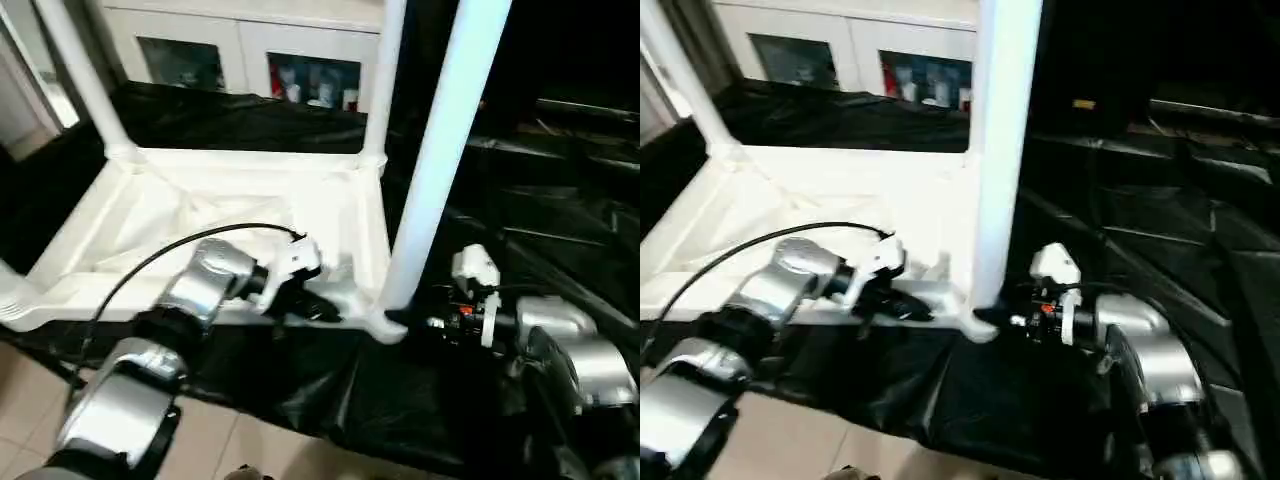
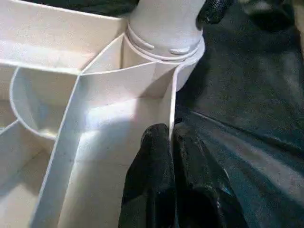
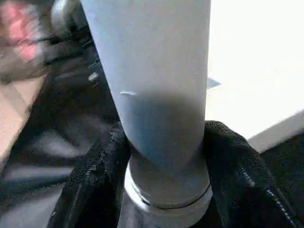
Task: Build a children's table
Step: Rotate leg to tighten, then rotate table base
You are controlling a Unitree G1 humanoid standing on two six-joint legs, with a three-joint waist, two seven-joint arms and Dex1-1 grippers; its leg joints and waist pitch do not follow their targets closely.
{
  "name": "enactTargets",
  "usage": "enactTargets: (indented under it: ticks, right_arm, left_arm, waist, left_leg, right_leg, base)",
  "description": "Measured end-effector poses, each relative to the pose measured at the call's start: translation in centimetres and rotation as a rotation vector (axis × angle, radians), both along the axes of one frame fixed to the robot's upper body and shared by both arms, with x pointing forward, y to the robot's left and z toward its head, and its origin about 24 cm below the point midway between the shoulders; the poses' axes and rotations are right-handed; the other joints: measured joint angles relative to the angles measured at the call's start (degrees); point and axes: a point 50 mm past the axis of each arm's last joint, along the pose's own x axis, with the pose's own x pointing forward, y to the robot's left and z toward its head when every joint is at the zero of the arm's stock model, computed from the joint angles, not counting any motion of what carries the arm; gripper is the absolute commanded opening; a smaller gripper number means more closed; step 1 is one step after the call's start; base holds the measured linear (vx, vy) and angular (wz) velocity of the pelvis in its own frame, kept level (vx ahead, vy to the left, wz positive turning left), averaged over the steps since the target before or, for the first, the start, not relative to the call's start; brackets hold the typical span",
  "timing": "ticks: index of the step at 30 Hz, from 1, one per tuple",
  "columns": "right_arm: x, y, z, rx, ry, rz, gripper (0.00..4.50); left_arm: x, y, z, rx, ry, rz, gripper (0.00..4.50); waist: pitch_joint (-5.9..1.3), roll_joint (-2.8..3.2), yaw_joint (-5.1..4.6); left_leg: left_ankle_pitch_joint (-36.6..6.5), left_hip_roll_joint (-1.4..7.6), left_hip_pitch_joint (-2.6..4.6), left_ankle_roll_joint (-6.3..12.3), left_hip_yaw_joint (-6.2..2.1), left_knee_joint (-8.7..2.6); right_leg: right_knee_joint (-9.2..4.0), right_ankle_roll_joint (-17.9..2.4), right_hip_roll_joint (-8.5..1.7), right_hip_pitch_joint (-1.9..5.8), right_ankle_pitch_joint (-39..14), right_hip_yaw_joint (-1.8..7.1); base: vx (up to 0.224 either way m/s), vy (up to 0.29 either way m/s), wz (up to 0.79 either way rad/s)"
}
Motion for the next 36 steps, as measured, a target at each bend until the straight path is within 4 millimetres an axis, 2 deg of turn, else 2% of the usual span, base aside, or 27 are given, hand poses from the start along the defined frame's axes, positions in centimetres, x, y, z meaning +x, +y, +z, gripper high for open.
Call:
enactTargets:
  ticks: [4,7,10,12,14,16,17,19,22,25,29,31,32,34,36]
  right_arm:
    - [-0.1,0.3,-0.9,0.026,-0.018,-0.220,2.03]
    - [0.2,0.6,-1.2,0.019,-0.037,-0.362,2.02]
    - [0.8,1.8,-1.7,0.025,-0.048,-0.542,2.01]
    - [1.5,3.1,-1.9,0.026,-0.055,-0.664,2.00]
    - [1.8,3.4,-1.9,0.014,-0.059,-0.700,2.00]
    - [1.8,3.3,-2.0,0.006,-0.063,-0.704,2.00]
    - [1.8,3.3,-2.0,0.009,-0.067,-0.704,2.34]
    - [1.8,3.4,-1.9,0.022,-0.065,-0.697,2.69]
    - [1.8,3.6,-1.8,0.053,-0.054,-0.685,3.05]
    - [1.5,3.2,-1.7,0.044,-0.064,-0.643,3.17]
    - [-0.3,-0.3,-1.1,-0.020,-0.075,-0.456,3.17]
    - [-1.1,-0.2,-1.3,-0.008,-0.046,-0.352,3.17]
    - [-1.5,0.1,-1.6,0.004,-0.020,-0.295,3.17]
    - [-2.0,0.2,-1.8,0.018,0.008,-0.231,3.17]
    - [-1.9,-1.3,-1.0,0.002,0.006,-0.198,3.17]
  left_arm:
    - [0.5,-1.4,-0.5,-0.002,-0.041,0.093,0.00]
    - [0.9,-2.6,-0.5,0.002,-0.063,0.147,0.00]
    - [1.2,-3.4,-0.8,-0.002,-0.086,0.224,0.00]
    - [1.4,-3.8,-0.9,0.004,-0.110,0.270,0.00]
    - [1.4,-4.0,-1.0,0.004,-0.116,0.282,0.00]
    - [1.3,-4.2,-1.1,0.001,-0.118,0.279,0.00]
    - [1.2,-4.2,-1.1,0.001,-0.128,0.270,0.00]
    - [1.2,-4.0,-1.1,-0.001,-0.143,0.255,0.00]
    - [1.2,-3.7,-1.0,-0.006,-0.157,0.238,0.00]
    - [1.2,-3.6,-0.9,-0.014,-0.171,0.221,0.00]
    - [1.2,-3.8,-0.8,-0.022,-0.210,0.181,0.00]
    - [1.3,-3.7,-0.6,-0.024,-0.230,0.184,0.00]
    - [1.4,-3.6,-0.4,-0.027,-0.239,0.189,0.00]
    - [1.5,-3.7,-0.3,-0.037,-0.248,0.189,0.00]
    - [1.4,-4.0,-0.1,-0.062,-0.262,0.175,0.00]
  waist:
    - [0.03,0.26,-0.56]
    - [-0.01,0.51,-1.30]
    - [-0.05,0.42,-2.28]
    - [-0.06,0.43,-2.81]
    - [-0.01,0.44,-3.41]
    - [0.03,0.42,-3.83]
    - [0.07,0.37,-3.91]
    - [0.13,0.29,-3.97]
    - [0.15,0.23,-4.06]
    - [0.15,0.23,-3.92]
    - [0.22,0.21,-2.56]
    - [0.27,0.08,-2.43]
    - [0.27,0.10,-2.36]
    - [0.29,0.28,-2.07]
    - [0.23,0.52,-1.52]
  left_leg:
    - [0.0,-0.02,0.54,-0.03,0.13,-0.09]
    - [0.0,-0.13,0.49,-0.02,0.02,-0.32]
    - [0.0,-0.22,0.46,-0.01,-0.10,-0.35]
    - [0.0,-0.30,0.41,-0.01,-0.42,-0.36]
    - [0.0,-0.46,0.30,0.00,-0.92,-0.38]
    - [0.0,-0.55,0.38,0.01,-0.97,-0.62]
    - [0.0,-0.64,0.38,0.02,-0.97,-0.68]
    - [0.0,-0.74,0.32,0.02,-0.98,-0.69]
    - [0.0,-0.77,0.28,0.03,-0.97,-0.69]
    - [0.0,-0.79,0.28,0.03,-0.94,-0.73]
    - [0.0,-0.78,0.29,0.06,-0.71,-0.84]
    - [0.0,-0.65,0.20,0.06,-0.69,-0.86]
    - [0.0,-0.59,-0.18,0.05,-0.71,-0.84]
    - [0.0,-0.50,-0.23,0.04,-0.72,-0.66]
    - [0.2,-0.34,-0.67,0.24,-0.56,-0.62]
  right_leg:
    - [-0.28,0.4,-0.03,0.61,-0.2,0.08]
    - [-1.08,0.5,-0.03,0.77,-0.3,0.02]
    - [-1.47,0.5,-0.03,0.88,-0.3,-0.01]
    - [-1.96,0.5,-0.03,0.92,-0.3,-0.22]
    - [-2.58,0.5,-0.02,1.03,-0.3,-0.52]
    - [-3.14,0.5,-0.01,1.16,-0.3,-0.57]
    - [-3.29,0.5,-0.04,1.18,-0.3,-0.54]
    - [-3.30,0.5,-0.07,1.26,-0.3,-0.43]
    - [-3.24,0.5,-0.06,1.17,-0.3,-0.30]
    - [-3.06,0.4,-0.06,1.11,-0.2,-0.22]
    - [-2.80,0.2,-0.05,1.13,0.4,0.04]
    - [-2.57,0.1,-0.03,0.92,0.6,-0.06]
    - [-2.42,0.1,-0.03,0.66,0.9,-0.16]
    - [-2.05,0.1,-0.04,0.34,1.3,-0.16]
    - [-1.78,0.1,-0.03,-0.05,1.3,-0.15]
  base:
    - [0.000,0.000,0.00]
    - [0.000,0.000,0.00]
    - [0.000,0.000,0.00]
    - [0.000,0.000,0.00]
    - [0.000,0.000,0.00]
    - [0.000,0.000,0.00]
    - [0.000,0.000,0.00]
    - [0.000,0.000,0.00]
    - [0.000,0.000,0.00]
    - [0.000,0.000,0.00]
    - [0.000,0.000,0.00]
    - [0.000,0.000,0.00]
    - [0.000,0.000,0.00]
    - [0.029,-0.016,0.05]
    - [0.057,-0.027,0.08]
